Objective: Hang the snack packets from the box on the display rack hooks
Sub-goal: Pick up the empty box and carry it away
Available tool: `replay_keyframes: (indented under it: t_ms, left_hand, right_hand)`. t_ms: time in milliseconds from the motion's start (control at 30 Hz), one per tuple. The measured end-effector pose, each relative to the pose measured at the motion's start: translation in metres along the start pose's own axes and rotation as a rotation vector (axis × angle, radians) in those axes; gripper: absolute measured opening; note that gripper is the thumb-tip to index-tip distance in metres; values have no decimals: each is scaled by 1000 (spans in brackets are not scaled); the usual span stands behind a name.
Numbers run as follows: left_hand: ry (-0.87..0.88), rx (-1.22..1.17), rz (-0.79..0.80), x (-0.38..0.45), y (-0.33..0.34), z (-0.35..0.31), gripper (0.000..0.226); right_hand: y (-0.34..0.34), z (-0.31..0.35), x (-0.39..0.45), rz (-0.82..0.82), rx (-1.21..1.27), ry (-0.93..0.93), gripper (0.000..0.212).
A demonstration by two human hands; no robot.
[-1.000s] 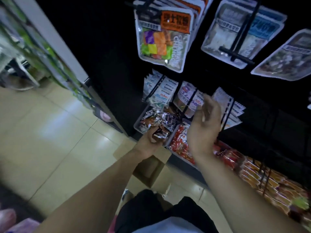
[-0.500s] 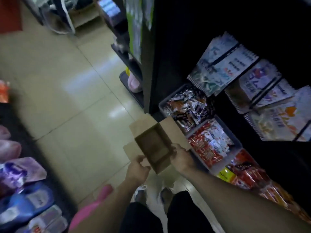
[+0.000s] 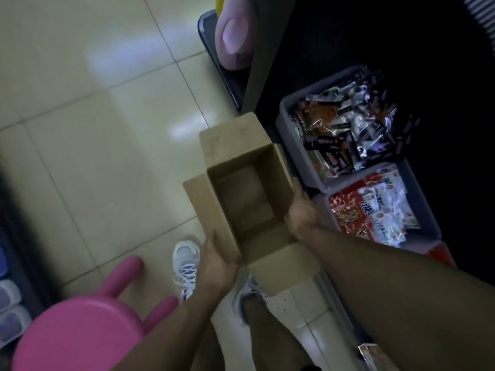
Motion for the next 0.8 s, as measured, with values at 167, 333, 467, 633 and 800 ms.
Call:
replay_keyframes:
  t_ms: [167, 333, 467, 633, 800]
  left_hand:
    - [53, -73, -9, 7, -5, -8, 76]
    - [82, -109, -153, -46, -76, -20, 60]
    - [68, -142, -200, -128, -152, -57, 58]
    - [94, -196, -385, -219, -252, -94, 55]
    - [106, -230, -559, -268, -350, -126, 47]
  right_hand:
    - [0, 21, -26, 50, -126, -42, 61]
    - [-41, 72, -96, 21, -62, -111, 57]
    - [-95, 128, -175, 21, 19, -185, 53]
    - [-170, 222, -269, -37, -60, -304, 48]
    - [-232, 332, -328, -122, -40, -391, 45]
Point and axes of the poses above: each hand's wrist, its own x-axis towards the middle knuckle, its own y-axis out of the palm, z = x × y, the point moved 4 cm from there along x, towards the middle knuckle, and after that the axes turned 11 degrees about z, right-handed, at the moved point
